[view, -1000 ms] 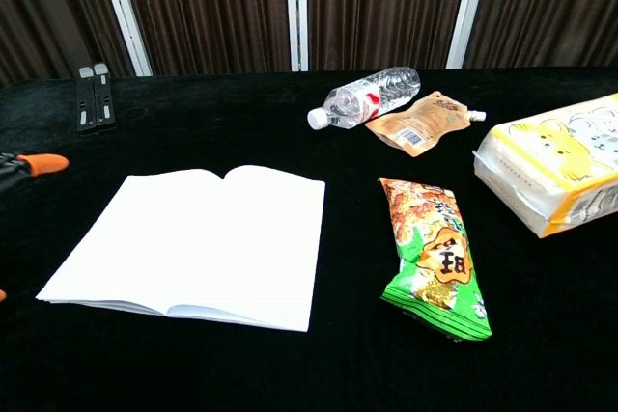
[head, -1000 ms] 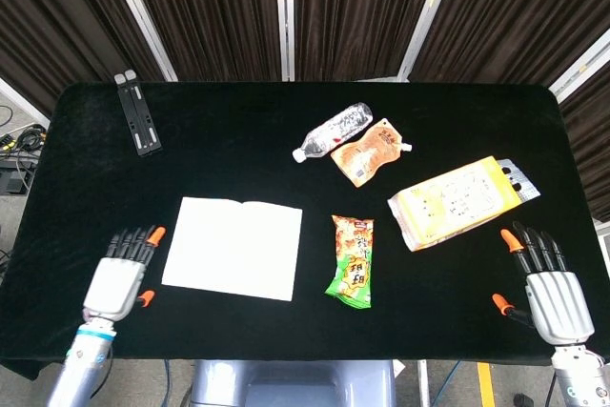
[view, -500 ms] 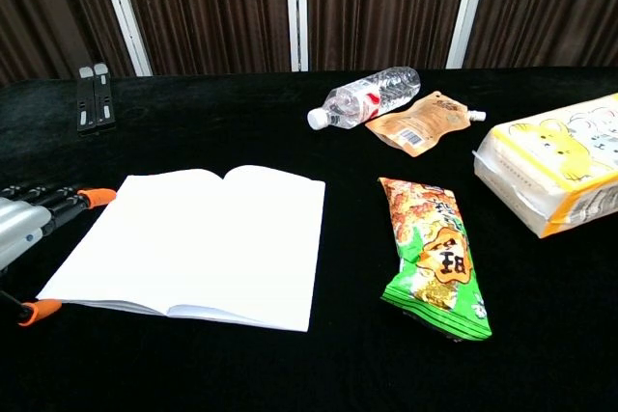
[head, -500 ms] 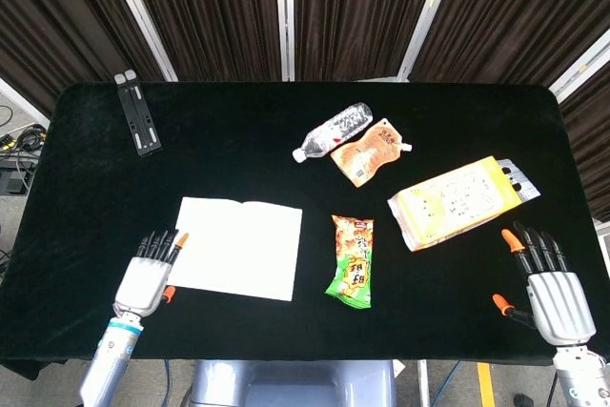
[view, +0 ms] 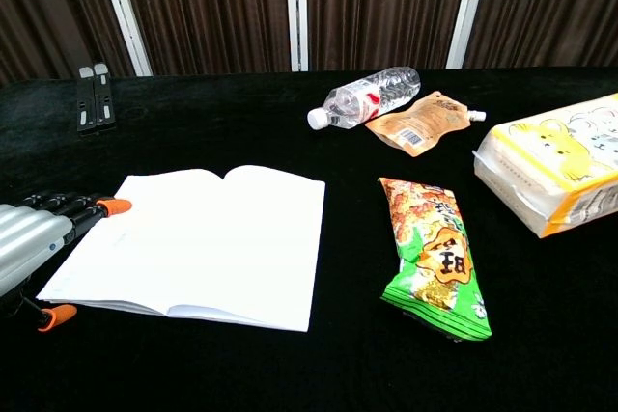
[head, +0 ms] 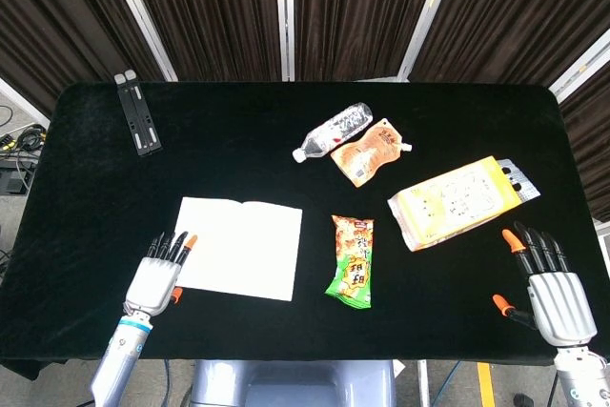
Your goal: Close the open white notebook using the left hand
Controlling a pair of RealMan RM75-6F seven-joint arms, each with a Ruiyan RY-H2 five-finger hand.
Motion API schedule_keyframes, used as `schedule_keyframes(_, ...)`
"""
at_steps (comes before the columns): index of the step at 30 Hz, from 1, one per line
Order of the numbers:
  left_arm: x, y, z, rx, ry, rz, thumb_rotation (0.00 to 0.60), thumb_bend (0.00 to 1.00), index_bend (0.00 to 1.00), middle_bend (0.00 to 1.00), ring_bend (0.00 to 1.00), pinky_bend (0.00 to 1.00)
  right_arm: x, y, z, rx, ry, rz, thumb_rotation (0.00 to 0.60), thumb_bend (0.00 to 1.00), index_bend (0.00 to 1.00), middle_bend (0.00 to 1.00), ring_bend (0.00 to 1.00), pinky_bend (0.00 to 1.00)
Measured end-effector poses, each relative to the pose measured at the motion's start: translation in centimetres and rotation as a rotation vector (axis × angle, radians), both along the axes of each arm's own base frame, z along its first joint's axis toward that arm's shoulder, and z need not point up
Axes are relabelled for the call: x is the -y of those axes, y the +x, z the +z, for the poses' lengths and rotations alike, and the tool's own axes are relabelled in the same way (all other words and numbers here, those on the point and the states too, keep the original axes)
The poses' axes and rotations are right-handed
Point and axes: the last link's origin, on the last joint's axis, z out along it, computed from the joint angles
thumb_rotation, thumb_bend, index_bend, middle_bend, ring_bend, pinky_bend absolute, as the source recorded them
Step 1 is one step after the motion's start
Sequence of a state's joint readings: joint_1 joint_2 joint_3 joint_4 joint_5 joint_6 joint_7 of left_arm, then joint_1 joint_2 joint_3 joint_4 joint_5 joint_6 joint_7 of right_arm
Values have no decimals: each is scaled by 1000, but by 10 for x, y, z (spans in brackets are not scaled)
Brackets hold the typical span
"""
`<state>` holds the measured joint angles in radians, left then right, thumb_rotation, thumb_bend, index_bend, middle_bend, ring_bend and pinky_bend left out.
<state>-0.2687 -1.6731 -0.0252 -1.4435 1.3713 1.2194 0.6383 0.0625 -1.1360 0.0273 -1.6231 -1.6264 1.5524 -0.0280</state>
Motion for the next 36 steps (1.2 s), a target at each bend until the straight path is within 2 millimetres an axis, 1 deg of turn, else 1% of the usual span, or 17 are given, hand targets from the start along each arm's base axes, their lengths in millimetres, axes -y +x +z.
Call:
schedule_keyframes(5, -3, 0, 0, -10, 10, -3, 600, 299, 0, 0, 0, 0, 0, 0, 2, 9, -7, -2, 600, 67, 0, 0, 0, 0)
schedule_keyframes(7, -4, 0, 0, -11, 15, -5, 600, 347, 0, 0, 0, 0, 0, 0, 3, 10, -8, -1, 600, 67, 0, 0, 0, 0)
schedule_keyframes(10, -5, 0, 1, -12, 22, -9, 600, 471, 0, 0, 0, 0, 0, 0, 2, 9, -2, 0, 600, 67, 0, 0, 0, 0)
schedule_keyframes(13, -6, 2, 3, -13, 32, -19, 600, 528, 0, 0, 0, 0, -1, 1, 0, 5, 2, 2, 600, 67, 0, 0, 0, 0)
schedule_keyframes(20, -6, 10, 14, 2, 77, -70, 600, 535, 0, 0, 0, 0, -1, 1, 0, 10, 5, 1, 600, 67, 0, 0, 0, 0)
schedule_keyframes(24, -10, 17, 21, -9, 102, -123, 600, 530, 0, 0, 0, 0, -2, 1, 2, 15, 0, 2, 600, 67, 0, 0, 0, 0)
schedule_keyframes(29, -14, 28, 23, -2, 115, -192, 600, 527, 0, 0, 0, 0, -2, 1, 1, 18, 4, -2, 600, 67, 0, 0, 0, 0)
schedule_keyframes(32, -16, 39, 25, -8, 134, -267, 600, 523, 0, 0, 0, 0, -2, 2, 1, 20, 4, 1, 600, 67, 0, 0, 0, 0)
schedule_keyframes(36, -16, 62, 25, 31, 155, -372, 600, 470, 0, 0, 0, 0, -2, 1, 1, 24, 8, -3, 600, 67, 0, 0, 0, 0)
